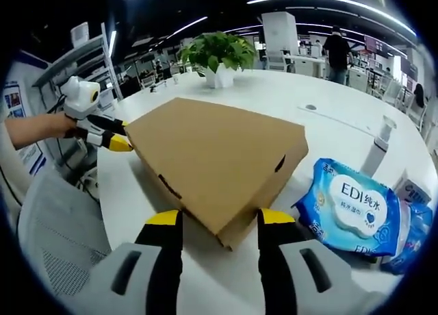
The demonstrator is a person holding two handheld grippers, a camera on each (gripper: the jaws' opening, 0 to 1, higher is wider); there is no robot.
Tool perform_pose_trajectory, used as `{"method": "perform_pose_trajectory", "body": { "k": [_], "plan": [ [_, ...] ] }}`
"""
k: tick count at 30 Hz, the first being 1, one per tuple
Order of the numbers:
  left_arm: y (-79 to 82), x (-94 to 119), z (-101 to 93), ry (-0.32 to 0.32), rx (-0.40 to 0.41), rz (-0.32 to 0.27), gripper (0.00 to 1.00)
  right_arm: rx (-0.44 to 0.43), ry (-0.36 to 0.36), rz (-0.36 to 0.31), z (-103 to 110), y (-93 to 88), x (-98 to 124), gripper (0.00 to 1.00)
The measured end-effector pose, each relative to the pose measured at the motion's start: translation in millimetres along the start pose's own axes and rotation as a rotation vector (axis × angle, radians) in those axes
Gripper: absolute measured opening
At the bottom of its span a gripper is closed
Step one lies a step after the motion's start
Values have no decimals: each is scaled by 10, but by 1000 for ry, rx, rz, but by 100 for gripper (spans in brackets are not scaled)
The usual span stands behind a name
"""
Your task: Operate the shoe box by opening the lid, removing the specified soft item, and placing it in the target area until the item is outside and the box remains undamaged.
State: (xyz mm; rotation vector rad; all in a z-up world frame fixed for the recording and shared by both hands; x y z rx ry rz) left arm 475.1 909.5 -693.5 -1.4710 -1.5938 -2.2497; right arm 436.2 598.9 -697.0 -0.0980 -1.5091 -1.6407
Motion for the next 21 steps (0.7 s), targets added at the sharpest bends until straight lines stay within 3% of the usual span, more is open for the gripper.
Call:
{"method": "perform_pose_trajectory", "body": {
  "k": [21],
  "plan": [
    [270, -320, 192, -7, -2, -2, 36, 17, -12, 30, -342, 221, -213, 38]
  ]
}}
Point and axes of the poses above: the point that each gripper's makers call its tool centre point, and the gripper's own axes: x roughly backward along the fingers, z roughly to its left, y roughly out of its top, the point moved 7 cm from there along x, roughly backward along the fingers, and after that the axes turned 7 degrees about -x, right-handed, at the moved point
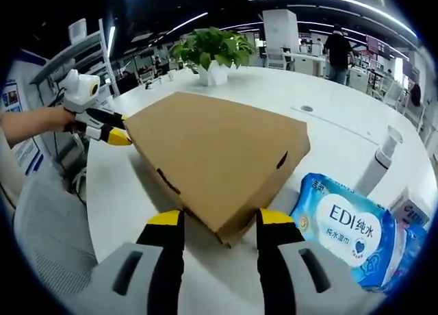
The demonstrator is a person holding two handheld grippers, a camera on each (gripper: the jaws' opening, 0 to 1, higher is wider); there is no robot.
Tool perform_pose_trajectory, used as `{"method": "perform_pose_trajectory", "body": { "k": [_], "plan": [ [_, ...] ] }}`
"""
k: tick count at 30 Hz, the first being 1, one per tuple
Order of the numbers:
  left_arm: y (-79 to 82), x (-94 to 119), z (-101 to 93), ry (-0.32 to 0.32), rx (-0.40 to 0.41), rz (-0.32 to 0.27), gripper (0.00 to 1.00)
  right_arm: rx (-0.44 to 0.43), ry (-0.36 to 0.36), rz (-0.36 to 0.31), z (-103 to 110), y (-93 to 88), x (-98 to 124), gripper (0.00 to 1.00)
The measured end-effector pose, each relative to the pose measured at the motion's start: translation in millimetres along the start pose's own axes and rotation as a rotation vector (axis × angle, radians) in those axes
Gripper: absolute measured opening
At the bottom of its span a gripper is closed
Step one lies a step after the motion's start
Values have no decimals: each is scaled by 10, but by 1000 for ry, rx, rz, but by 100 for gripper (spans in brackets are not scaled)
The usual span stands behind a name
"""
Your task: Operate the shoe box by opening the lid, removing the specified soft item, and placing it in the target area until the item is outside and the box remains undamaged.
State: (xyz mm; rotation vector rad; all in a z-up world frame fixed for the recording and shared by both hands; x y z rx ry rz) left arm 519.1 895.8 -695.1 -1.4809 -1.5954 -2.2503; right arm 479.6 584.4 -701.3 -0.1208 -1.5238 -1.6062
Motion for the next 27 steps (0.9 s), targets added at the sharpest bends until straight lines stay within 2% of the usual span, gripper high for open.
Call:
{"method": "perform_pose_trajectory", "body": {
  "k": [15, 27],
  "plan": [
    [170, -197, 87, -1, -3, 0, 35, 25, -5, 21, -254, 183, -114, 39],
    [228, -199, 71, -11, -13, 2, 35, 18, -18, 19, -270, 196, -115, 39]
  ]
}}
Point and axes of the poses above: the point that each gripper's makers call its tool centre point, and the gripper's own axes: x roughly backward along the fingers, z roughly to its left, y roughly out of its top, the point moved 7 cm from there along x, roughly backward along the fingers, and after that the axes turned 7 degrees about -x, right-handed, at the moved point
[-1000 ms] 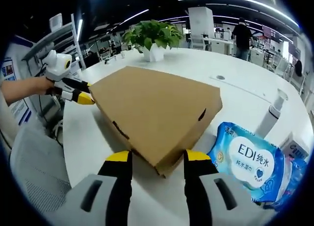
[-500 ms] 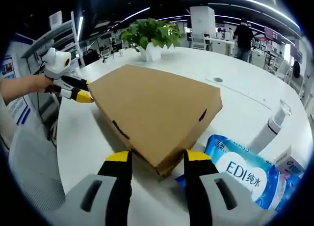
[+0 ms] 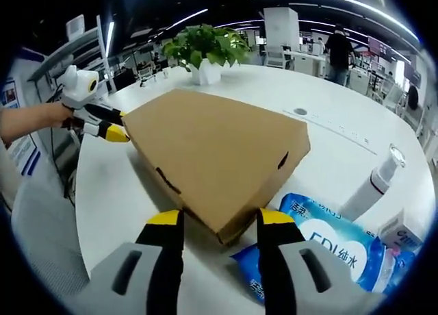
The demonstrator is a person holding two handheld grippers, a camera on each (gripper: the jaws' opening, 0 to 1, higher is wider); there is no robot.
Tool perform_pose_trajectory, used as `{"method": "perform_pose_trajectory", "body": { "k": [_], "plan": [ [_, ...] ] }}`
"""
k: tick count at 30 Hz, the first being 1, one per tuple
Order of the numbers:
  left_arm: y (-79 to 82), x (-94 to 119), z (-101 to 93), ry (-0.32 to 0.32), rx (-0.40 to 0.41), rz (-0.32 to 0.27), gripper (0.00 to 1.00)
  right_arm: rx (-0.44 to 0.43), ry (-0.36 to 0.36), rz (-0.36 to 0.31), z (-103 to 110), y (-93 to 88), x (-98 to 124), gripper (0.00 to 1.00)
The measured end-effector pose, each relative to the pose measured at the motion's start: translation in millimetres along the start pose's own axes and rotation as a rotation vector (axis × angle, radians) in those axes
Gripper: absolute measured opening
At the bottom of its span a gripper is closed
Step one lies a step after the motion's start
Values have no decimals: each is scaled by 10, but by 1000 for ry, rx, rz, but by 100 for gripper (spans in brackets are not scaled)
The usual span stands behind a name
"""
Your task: Operate the shoe box by opening the lid, removing the specified soft item, and placing it in the target area until the item is outside and the box remains undamaged.
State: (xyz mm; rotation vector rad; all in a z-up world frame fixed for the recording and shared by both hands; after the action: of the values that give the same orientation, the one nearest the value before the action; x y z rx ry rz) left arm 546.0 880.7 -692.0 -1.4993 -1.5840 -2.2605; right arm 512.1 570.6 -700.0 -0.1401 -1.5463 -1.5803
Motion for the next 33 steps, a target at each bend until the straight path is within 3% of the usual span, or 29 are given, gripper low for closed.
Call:
{"method": "perform_pose_trajectory", "body": {
  "k": [8, 16, 25, 33],
  "plan": [
    [-12, 86, 15, 31, 3, -19, 37, 9, -30, -38, 2, -1, 121, 38],
    [-39, 303, -72, 40, -4, -46, 42, 17, -73, -88, -3, -11, 393, 44],
    [-56, 553, -244, 44, -1, -99, 51, 46, -166, -115, -9, -201, 784, 53],
    [-5, 783, -367, 46, -10, -170, 58, 9, -213, -155, -15, -339, 1109, 60]
  ]
}}
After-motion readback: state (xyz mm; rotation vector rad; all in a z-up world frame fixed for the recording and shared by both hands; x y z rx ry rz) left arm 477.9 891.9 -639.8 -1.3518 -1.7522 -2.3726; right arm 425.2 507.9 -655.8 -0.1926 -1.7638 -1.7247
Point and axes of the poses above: the point that each gripper's makers call its tool centre point, and the gripper's own axes: x roughly backward along the fingers, z roughly to its left, y roughly out of its top, the point moved 7 cm from there along x, roughly backward along the fingers, and after that the axes turned 7 degrees about -x, right-handed, at the moved point
